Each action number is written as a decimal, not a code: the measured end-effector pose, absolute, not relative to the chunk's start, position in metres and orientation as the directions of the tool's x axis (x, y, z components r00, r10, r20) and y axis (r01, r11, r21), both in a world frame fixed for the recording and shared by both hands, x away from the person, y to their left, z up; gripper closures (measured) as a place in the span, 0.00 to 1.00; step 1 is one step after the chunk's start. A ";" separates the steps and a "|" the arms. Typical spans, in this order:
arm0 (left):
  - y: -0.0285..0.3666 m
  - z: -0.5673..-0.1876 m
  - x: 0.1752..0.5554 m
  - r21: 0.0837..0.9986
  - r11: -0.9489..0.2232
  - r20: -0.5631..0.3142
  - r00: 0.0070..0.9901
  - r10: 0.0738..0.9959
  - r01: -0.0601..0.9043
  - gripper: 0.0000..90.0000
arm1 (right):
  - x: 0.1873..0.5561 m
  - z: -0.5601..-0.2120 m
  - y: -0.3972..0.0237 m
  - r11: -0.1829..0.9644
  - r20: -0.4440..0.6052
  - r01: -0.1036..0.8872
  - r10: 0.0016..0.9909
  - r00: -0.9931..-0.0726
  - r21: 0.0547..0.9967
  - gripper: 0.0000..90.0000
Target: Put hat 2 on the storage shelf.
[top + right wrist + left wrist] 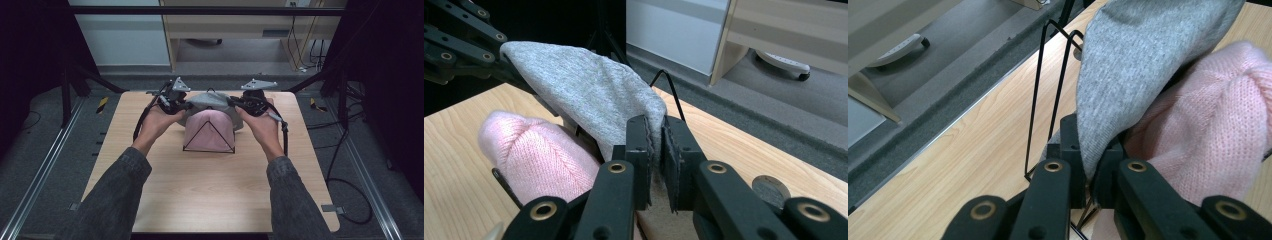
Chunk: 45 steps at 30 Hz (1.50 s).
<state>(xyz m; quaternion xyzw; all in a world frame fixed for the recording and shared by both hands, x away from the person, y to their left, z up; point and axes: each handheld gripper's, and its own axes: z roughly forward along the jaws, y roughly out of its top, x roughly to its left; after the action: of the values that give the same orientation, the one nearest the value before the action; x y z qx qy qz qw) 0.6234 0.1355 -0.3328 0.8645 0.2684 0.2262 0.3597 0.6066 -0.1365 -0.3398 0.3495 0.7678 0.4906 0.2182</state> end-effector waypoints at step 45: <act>0.149 -0.357 0.618 0.764 -0.540 0.154 0.714 0.683 0.352 0.64 | 0.604 -0.357 -0.138 0.274 0.037 0.378 0.765 -0.643 0.884 0.70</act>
<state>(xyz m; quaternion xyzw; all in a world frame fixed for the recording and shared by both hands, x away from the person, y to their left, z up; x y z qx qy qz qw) 0.6180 0.1492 -0.3573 0.8485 0.3051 0.2237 0.3700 0.6036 -0.1379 -0.3567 0.3703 0.7718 0.4750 0.2037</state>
